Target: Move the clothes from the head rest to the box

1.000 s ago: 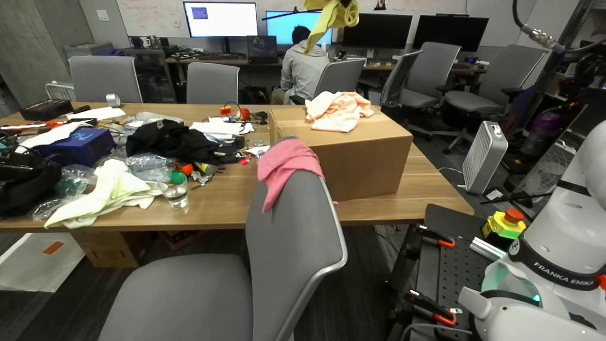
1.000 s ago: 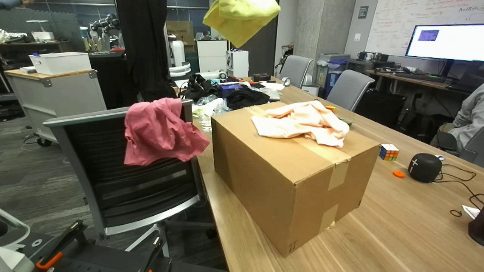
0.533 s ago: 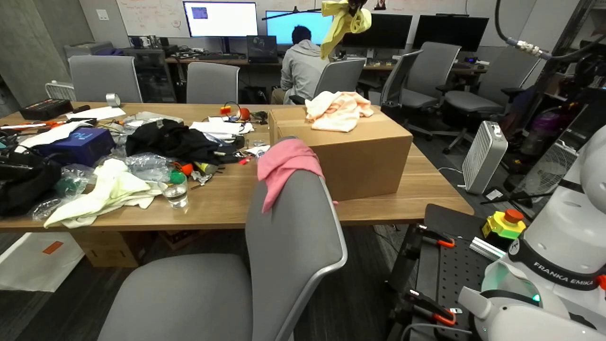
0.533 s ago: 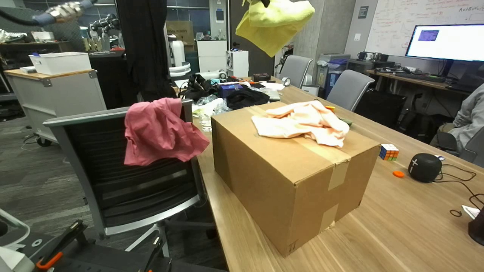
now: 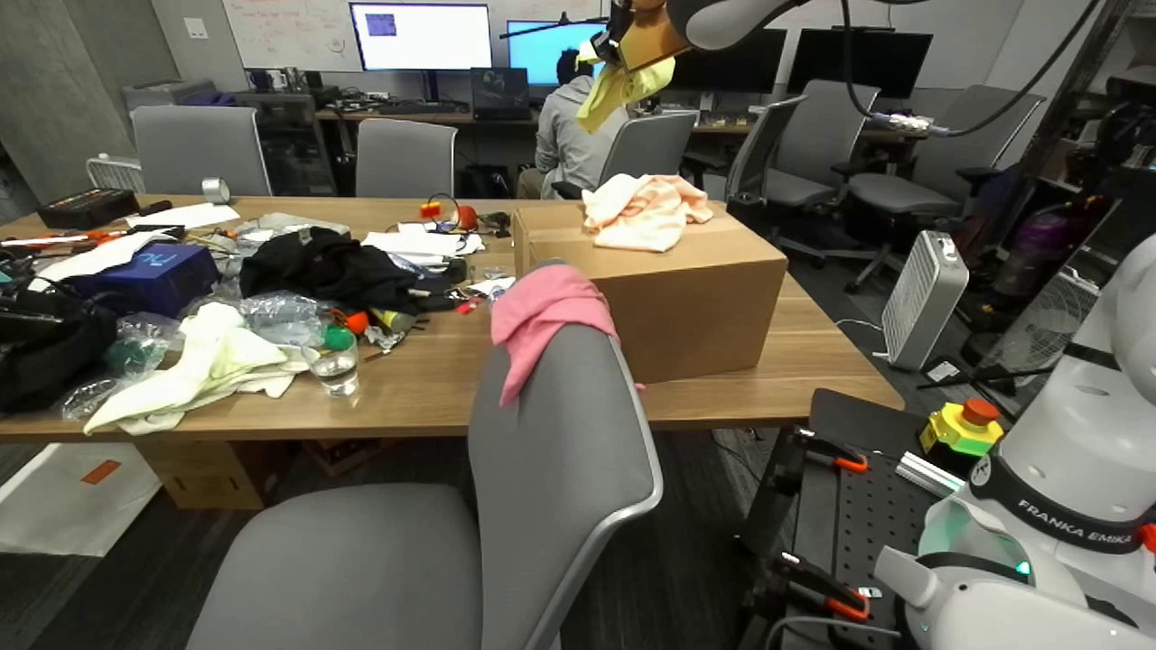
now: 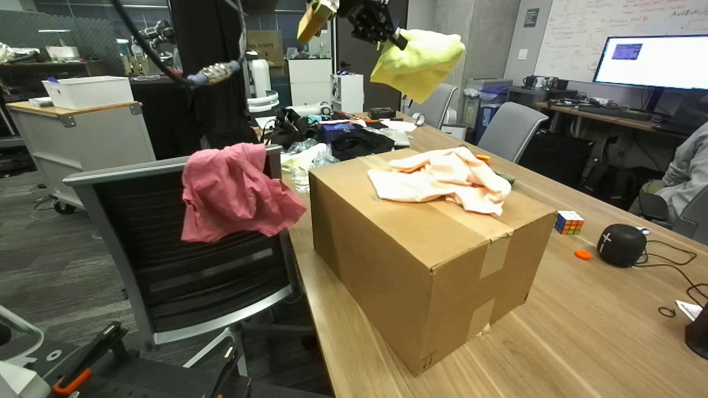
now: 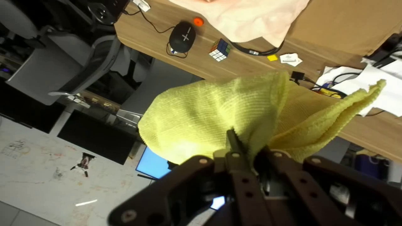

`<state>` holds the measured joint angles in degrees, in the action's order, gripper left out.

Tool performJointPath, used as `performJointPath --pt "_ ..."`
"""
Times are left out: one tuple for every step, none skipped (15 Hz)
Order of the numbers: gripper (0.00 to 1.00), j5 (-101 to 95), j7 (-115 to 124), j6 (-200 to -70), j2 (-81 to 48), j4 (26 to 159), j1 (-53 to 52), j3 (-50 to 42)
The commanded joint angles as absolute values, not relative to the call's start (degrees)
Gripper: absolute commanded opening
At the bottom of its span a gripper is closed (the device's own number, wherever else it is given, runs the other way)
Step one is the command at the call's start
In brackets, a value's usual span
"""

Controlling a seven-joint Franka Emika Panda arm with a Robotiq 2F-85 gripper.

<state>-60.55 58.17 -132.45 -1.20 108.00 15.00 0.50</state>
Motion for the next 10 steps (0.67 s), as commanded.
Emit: performJointPath --pt "0.13 -66.07 65.49 -127.99 -6.99 101.0 10.78 -2.84" --pt "0.37 -66.55 66.41 -127.3 -7.97 100.21 10.13 -3.42" --pt "0.38 -66.41 66.67 -126.42 -8.77 99.38 9.53 -3.84" --pt "0.41 -66.19 66.69 -125.94 -9.43 98.8 9.04 -4.23" --pt "0.49 -66.03 66.46 -125.48 -9.98 98.2 8.61 -4.56" --pt "0.56 -65.47 65.73 -125.15 -10.4 97.8 8.3 -4.76" --pt "0.63 -65.25 65.35 -124.9 -10.76 97.36 8.02 -4.95" --pt "0.71 -64.95 65.12 -124.99 -11.02 97.3 7.85 -5.09" --pt "0.78 -64.55 64.62 -124.91 -11.06 97.31 7.71 -5.12" --pt "0.87 -63.5 63.49 -125.58 -10.58 98.24 7.81 -5.06"
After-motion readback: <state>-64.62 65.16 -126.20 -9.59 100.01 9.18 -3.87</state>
